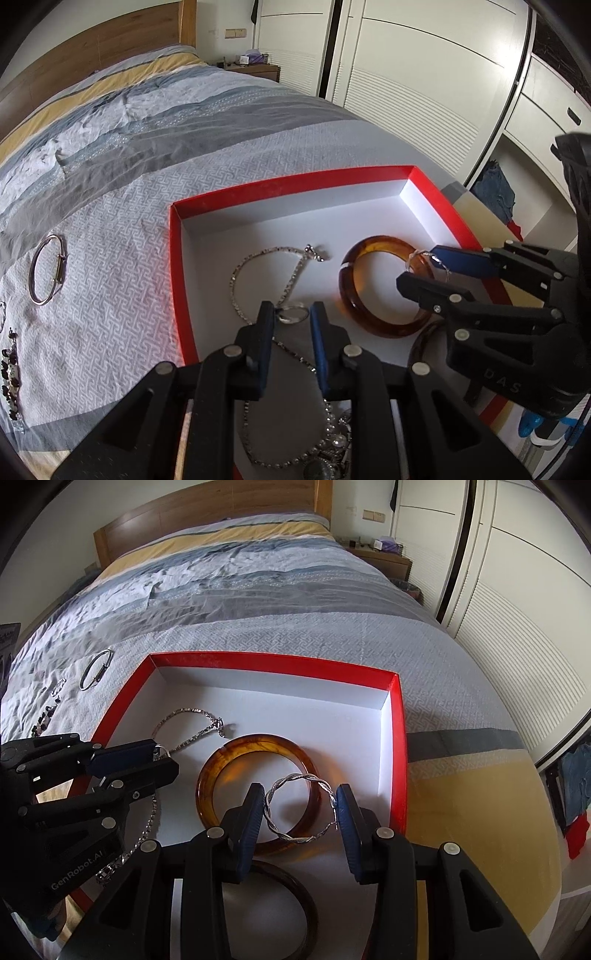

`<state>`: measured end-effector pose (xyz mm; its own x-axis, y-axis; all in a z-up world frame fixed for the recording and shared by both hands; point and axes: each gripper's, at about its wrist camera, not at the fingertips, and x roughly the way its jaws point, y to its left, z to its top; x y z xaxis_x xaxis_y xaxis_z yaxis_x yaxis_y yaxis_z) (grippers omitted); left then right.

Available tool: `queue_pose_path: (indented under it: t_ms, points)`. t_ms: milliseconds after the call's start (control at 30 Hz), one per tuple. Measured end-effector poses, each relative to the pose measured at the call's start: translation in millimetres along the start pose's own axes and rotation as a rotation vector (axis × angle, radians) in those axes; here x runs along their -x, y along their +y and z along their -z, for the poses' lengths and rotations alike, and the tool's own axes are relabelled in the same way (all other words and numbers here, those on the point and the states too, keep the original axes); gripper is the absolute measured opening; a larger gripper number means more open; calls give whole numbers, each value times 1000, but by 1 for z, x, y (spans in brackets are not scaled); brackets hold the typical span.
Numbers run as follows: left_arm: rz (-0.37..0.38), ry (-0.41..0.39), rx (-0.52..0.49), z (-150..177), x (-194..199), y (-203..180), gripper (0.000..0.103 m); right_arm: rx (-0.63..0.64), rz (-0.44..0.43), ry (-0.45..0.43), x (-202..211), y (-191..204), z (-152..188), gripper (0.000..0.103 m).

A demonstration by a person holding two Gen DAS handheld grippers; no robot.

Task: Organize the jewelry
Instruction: 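Carry the ring and twisted bangle into the red box and open both tools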

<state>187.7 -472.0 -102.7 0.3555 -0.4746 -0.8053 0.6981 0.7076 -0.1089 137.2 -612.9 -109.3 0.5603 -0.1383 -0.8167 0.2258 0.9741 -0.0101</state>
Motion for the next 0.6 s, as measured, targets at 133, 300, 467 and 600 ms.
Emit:
queue_pose_path:
  t_ms: [133, 300, 467, 600]
  points:
    - [22, -8, 17, -1, 9, 2, 35, -6, 9, 2, 5, -1, 2, 42]
    - [38, -30, 22, -2, 32, 5, 35, -25, 27, -11, 25, -3, 5, 42]
    - [51, -73, 63, 0, 78, 19, 35, -41, 38, -48, 68, 3, 8, 42]
    - [24, -107, 86, 11, 125, 38, 35, -46, 32, -85, 110, 21, 10, 42]
